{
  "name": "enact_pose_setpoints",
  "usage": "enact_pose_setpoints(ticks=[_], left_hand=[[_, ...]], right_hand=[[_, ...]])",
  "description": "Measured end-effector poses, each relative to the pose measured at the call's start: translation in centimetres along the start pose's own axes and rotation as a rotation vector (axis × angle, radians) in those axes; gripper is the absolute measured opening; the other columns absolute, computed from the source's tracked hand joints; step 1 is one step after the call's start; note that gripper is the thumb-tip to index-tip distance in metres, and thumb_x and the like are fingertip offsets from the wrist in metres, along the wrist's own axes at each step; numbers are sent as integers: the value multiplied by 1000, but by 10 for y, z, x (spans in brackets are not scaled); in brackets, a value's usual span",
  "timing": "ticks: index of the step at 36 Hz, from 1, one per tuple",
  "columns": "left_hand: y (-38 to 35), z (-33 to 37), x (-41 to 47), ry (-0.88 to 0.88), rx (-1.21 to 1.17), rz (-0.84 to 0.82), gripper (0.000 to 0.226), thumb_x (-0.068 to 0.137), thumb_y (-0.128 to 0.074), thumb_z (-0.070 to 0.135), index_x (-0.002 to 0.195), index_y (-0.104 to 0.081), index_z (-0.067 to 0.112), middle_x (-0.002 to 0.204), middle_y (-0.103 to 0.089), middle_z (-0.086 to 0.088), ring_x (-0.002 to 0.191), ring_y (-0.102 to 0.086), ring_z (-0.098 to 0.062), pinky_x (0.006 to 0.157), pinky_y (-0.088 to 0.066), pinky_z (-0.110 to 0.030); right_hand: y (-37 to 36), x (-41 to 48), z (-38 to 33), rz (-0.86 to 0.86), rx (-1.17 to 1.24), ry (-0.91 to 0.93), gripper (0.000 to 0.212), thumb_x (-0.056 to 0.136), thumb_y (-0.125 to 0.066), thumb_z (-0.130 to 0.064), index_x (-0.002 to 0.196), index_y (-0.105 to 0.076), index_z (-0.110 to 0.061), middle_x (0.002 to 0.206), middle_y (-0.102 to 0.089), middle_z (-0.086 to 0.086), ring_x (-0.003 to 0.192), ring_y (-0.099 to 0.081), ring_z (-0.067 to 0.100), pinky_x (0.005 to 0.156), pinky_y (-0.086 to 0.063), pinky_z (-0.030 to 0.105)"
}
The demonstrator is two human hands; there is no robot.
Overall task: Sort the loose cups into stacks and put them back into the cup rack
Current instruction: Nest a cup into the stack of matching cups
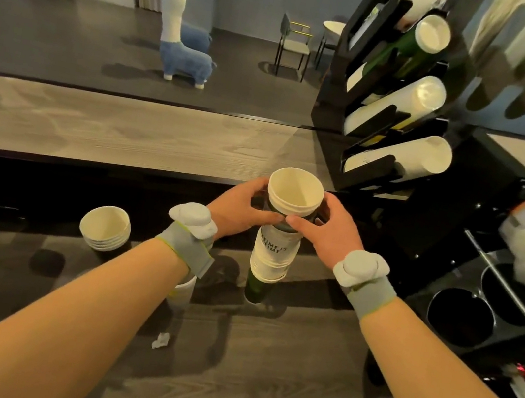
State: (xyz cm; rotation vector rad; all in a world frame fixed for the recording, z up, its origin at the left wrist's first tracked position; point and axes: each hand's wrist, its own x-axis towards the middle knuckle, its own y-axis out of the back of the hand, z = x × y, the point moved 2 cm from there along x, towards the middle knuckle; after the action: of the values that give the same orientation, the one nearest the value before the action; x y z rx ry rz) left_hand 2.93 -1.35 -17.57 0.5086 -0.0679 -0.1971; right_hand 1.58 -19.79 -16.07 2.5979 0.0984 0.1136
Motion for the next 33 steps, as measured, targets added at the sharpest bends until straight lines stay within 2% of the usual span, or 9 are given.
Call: enact_pose_setpoints(ticks=[3, 11, 15, 17, 19, 21, 25, 29, 33], left_hand=[[2, 2, 3, -23, 4, 34, 76, 82, -79, 39, 147, -42, 29, 147, -50, 6, 134, -46, -12, 112, -42, -40], [10, 19, 8, -46, 1, 9, 73, 85, -77, 31, 148, -41, 26, 147, -51, 5, 132, -47, -13, 105, -40, -31], [9, 24, 8, -58, 42, -25, 73, 85, -77, 29, 148, -41, 25, 147, -51, 4, 133, -48, -16, 112, -42, -39], [9, 25, 7, -65, 61, -34, 75, 85, -78, 28, 149, -39, 26, 147, -51, 4, 131, -48, -15, 111, -43, -39], [9, 25, 5, -67, 65, -51, 82, 83, -79, 24, 150, -33, 28, 147, -49, 3, 126, -47, -9, 106, -42, -30], [9, 26, 4, -68, 64, -73, 88, 83, -79, 20, 153, -25, 31, 149, -46, 3, 125, -43, -7, 101, -38, -26], [12, 27, 5, -70, 27, -73, 88, 84, -78, 22, 153, -24, 32, 152, -43, 4, 139, -40, -14, 105, -34, -28], [22, 36, 7, -102, -45, -57, 79, 86, -76, 24, 151, -31, 31, 150, -46, 7, 138, -40, -11, 116, -35, -39], [41, 54, 5, -187, -110, -28, 74, 88, -74, 24, 150, -36, 29, 145, -51, 11, 134, -45, -7, 112, -38, -35]], right_hand=[[3, 3, -1, 17, -2, 34, 70, 80, -79, -32, 140, -44, -25, 138, -53, -6, 127, -47, 11, 96, -39, 23], [12, 8, -11, 58, -75, 66, 71, 78, -79, -38, 139, -45, -25, 137, -52, -5, 117, -46, 7, 89, -39, 23], [13, 7, -10, 51, -68, 52, 68, 78, -78, -39, 137, -48, -27, 133, -55, -6, 117, -49, 8, 89, -41, 22], [13, 5, -9, 50, -65, 50, 67, 79, -78, -39, 137, -47, -27, 128, -55, -11, 114, -47, 4, 85, -40, 16], [14, 5, -9, 54, -31, 57, 67, 79, -78, -38, 137, -45, -29, 120, -52, -17, 111, -49, 3, 77, -37, 7], [15, 5, -10, 57, -28, 60, 69, 79, -78, -40, 137, -43, -30, 119, -51, -18, 110, -49, 3, 73, -36, 6], [17, 6, -14, 53, -27, 77, 70, 79, -78, -40, 138, -43, -29, 124, -51, -17, 114, -46, 2, 85, -39, 14], [23, 8, -27, 57, 19, 122, 71, 78, -78, -43, 138, -45, -27, 132, -55, -13, 120, -50, 6, 98, -46, 27], [34, 8, -56, 97, 35, 198, 68, 79, -77, -43, 137, -46, -25, 129, -57, -12, 116, -53, 3, 89, -45, 15]])
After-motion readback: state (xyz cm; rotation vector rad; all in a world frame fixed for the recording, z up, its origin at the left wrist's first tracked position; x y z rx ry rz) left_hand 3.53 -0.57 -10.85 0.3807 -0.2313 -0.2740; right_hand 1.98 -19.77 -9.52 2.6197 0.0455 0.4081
